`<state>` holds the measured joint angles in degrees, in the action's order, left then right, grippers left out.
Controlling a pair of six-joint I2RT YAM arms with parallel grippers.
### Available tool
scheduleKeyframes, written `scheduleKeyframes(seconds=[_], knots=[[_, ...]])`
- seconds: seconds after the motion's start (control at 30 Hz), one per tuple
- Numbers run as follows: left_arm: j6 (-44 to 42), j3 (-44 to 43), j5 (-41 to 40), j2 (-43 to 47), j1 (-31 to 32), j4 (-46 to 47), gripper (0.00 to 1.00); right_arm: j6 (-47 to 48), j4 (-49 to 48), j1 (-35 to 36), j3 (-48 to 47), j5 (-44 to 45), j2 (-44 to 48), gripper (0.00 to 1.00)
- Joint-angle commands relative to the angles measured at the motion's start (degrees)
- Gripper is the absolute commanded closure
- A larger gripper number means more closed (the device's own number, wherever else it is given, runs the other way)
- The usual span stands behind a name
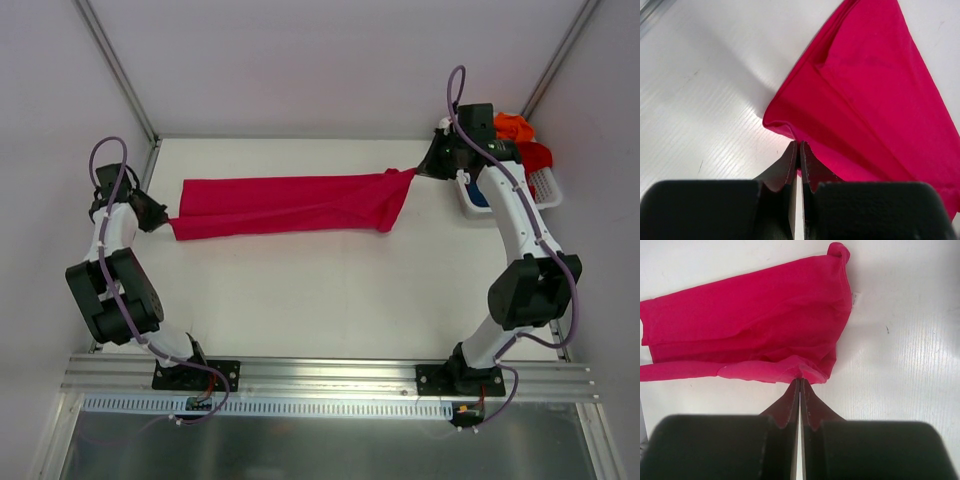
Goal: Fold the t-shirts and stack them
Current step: Fold the tshirt
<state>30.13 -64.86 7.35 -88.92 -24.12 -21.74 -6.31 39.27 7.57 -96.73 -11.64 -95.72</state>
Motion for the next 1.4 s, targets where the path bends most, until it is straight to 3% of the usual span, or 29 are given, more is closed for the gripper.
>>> scheduleKeyframes(seconds=[0.0,0.4,0.73,1.13,1.17,1.2,1.23,1.27,1.3,1.37], knots=[[-1.30,-3.07,1.69,-2.12,-0.49,0.12,1.00,1.21,-1.03,-0.63,-1.27,0.30,-1.65,0.99],[-2.53,-11.24,2.31,-11.44,-0.23,0.47,1.00,1.56,-2.44,-0.63,-9.26,-1.81,-14.04,1.00],[-2.89,-19.95,1.26,-21.37,2.85,0.55,1.00,1.47,-0.42,-0.63,-26.30,-3.13,-30.56,0.99],[-2.97,-26.54,-0.85,-29.46,4.43,0.47,1.00,-0.46,-5.60,-0.63,-30.27,-5.06,-39.63,0.99],[-3.06,-26.98,-0.59,-29.55,4.52,0.47,0.97,-0.37,-5.60,-0.72,-31.75,-5.23,-40.06,0.96],[-3.32,-27.33,-0.41,-29.55,4.43,0.38,0.90,-0.46,-5.34,-0.72,-32.46,-5.67,-40.59,0.72],[-3.85,-27.60,-0.24,-29.20,4.52,0.47,0.80,-0.64,-4.82,-0.89,-33.34,-6.89,-40.77,0.62],[-4.11,-27.60,0.03,-28.77,4.52,0.38,0.67,-0.64,-4.29,-0.98,-35.53,-7.52,-40.77,0.51],[-4.38,-27.43,-0.06,-27.11,4.52,0.47,0.40,-0.64,-3.15,-0.89,-36.24,-7.96,-40.51,0.33],[-5.69,-26.90,0.46,-24.73,4.52,0.47,0.24,-0.55,-2.97,-0.98,-36.60,-9.71,-37.88,0.24]])
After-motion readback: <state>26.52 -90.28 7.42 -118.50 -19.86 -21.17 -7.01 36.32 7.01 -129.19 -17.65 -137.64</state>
